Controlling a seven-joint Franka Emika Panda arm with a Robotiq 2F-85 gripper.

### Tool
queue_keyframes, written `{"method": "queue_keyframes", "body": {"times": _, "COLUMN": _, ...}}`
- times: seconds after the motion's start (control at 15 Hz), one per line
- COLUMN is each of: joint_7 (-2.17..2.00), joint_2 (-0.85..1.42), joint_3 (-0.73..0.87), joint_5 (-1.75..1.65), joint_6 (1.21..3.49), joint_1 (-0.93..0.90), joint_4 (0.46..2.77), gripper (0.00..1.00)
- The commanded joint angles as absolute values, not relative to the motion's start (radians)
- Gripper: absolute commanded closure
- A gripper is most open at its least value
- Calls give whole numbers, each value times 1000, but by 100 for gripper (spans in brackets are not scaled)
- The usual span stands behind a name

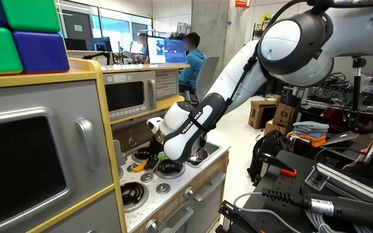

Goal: Pick up the carrot plush toy from the stove and put it in the bowl

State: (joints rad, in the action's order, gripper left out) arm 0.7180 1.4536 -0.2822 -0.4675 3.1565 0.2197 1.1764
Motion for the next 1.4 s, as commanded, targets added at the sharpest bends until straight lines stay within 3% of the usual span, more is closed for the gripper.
{"method": "queue_keyframes", "body": {"times": 0.0, "joint_7": 755, "joint_2": 1469, "joint_3": -327, "joint_5": -444, "joint_6": 3112, "joint_1": 243, "joint_4": 1146, "gripper": 34}}
{"method": "queue_keyframes", "body": {"times": 0.53, "joint_7": 721, "joint_2": 1445, "joint_3": -322, "joint_5": -390, "joint_6": 3112, "joint_1": 277, "joint_4": 1144, "gripper": 96}}
{"method": "queue_keyframes", "body": {"times": 0.67, "joint_7": 661, "joint_2": 1379, "joint_3": -258, "joint_5": -380, "joint_6": 3140, "joint_1": 281, "joint_4": 1197, "gripper": 100}}
{"method": "queue_keyframes", "body": {"times": 1.07, "joint_7": 408, "joint_2": 1227, "joint_3": 19, "joint_5": -274, "joint_6": 3090, "joint_1": 238, "joint_4": 1298, "gripper": 97}}
{"method": "queue_keyframes", "body": {"times": 1.33, "joint_7": 406, "joint_2": 1219, "joint_3": -37, "joint_5": -266, "joint_6": 2921, "joint_1": 307, "joint_4": 1332, "gripper": 97}}
